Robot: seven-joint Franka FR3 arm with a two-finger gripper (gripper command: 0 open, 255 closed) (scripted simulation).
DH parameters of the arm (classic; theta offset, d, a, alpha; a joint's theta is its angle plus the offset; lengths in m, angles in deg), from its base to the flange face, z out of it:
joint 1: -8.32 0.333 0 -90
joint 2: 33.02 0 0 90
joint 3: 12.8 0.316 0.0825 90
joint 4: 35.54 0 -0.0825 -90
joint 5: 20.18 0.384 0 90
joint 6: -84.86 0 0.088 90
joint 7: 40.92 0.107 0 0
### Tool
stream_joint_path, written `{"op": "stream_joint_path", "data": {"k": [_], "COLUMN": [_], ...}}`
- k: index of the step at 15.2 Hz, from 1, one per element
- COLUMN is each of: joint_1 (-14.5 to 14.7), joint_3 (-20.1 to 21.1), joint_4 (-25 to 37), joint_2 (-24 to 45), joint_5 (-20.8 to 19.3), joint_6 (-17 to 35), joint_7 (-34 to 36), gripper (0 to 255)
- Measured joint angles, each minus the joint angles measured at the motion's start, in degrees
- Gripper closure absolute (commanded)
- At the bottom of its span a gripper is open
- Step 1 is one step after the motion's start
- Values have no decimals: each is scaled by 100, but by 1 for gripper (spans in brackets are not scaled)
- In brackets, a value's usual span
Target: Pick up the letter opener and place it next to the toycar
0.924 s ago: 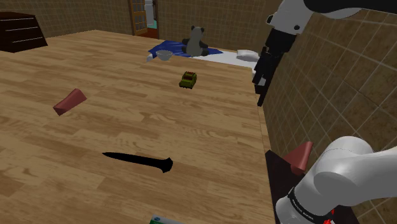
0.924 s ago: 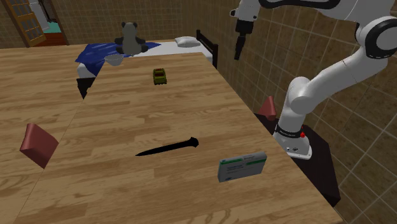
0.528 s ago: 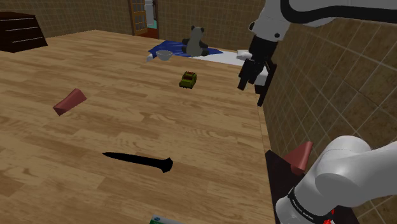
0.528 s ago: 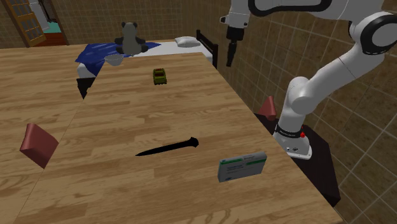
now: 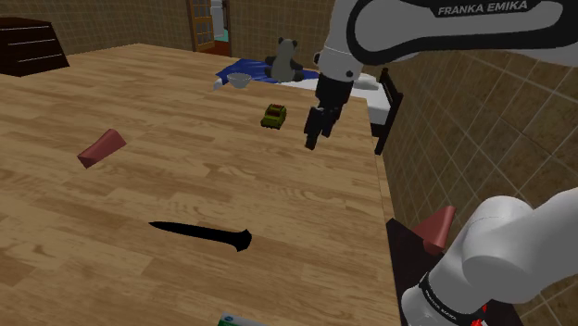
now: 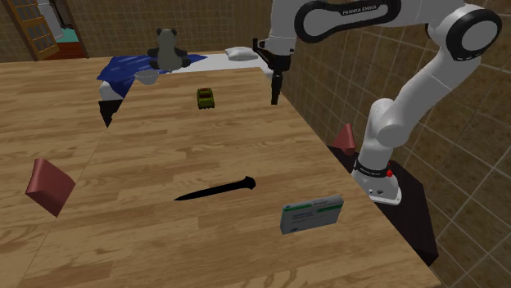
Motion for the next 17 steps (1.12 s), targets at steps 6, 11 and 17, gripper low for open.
{"op": "stream_joint_path", "data": {"k": [6, 11, 17], "joint_1": [232, 427, 696], "joint_3": [417, 777, 1139], "joint_4": [350, 811, 1393], "joint_2": [981, 1871, 2920], "joint_5": [-17, -157, -480], "joint_6": [562, 921, 1270], "joint_7": [94, 265, 507], "gripper": [0, 0, 0]}}
